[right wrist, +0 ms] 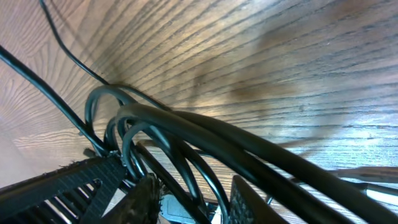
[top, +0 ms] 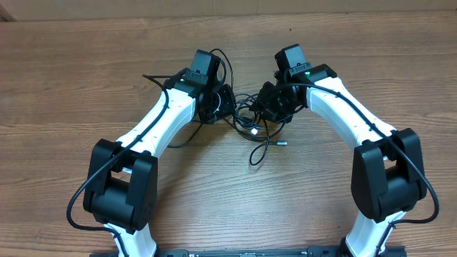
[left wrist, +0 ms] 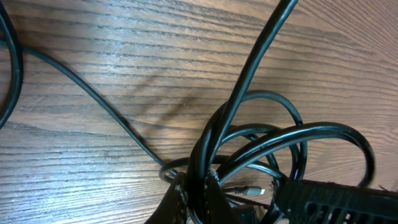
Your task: Untangle cables
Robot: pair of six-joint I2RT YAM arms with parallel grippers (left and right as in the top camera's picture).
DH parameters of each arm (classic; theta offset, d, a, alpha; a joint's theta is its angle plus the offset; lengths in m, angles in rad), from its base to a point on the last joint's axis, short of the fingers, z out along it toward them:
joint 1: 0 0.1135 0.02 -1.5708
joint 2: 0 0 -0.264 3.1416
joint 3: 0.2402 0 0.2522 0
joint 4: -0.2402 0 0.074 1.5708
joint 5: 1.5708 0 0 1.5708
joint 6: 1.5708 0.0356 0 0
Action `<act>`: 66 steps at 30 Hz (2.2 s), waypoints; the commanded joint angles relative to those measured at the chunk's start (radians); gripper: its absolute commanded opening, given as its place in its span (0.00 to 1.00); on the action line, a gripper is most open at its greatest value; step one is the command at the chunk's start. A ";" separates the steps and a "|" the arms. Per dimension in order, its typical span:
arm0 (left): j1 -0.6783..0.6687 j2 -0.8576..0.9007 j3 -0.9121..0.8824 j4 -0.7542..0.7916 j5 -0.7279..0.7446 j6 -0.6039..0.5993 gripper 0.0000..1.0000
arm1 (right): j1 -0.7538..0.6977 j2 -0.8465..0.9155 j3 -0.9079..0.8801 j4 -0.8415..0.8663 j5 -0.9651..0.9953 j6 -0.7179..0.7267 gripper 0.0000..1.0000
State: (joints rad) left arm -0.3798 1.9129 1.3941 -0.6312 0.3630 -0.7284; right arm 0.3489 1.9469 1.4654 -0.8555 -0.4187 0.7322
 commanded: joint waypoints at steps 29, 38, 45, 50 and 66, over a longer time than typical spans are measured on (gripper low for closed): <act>0.028 -0.026 0.022 0.349 0.284 -0.317 0.04 | 0.083 0.002 -0.078 0.000 0.203 0.031 0.04; 0.111 -0.026 0.022 0.388 0.484 -0.320 0.04 | 0.082 0.003 -0.119 0.048 0.257 0.031 0.04; 0.174 -0.026 0.022 0.272 0.527 -0.109 0.04 | 0.082 0.002 -0.118 0.057 0.289 0.017 0.04; 0.178 -0.026 0.022 0.014 0.285 0.053 0.04 | 0.082 0.001 -0.078 0.047 0.151 -0.166 0.04; 0.177 -0.026 0.022 -0.249 -0.034 0.241 0.36 | 0.081 -0.034 0.161 -0.174 0.130 -0.304 0.29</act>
State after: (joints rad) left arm -0.2012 1.9129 1.4010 -0.8715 0.3962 -0.5423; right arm 0.4271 1.9419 1.6089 -1.0271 -0.2909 0.4496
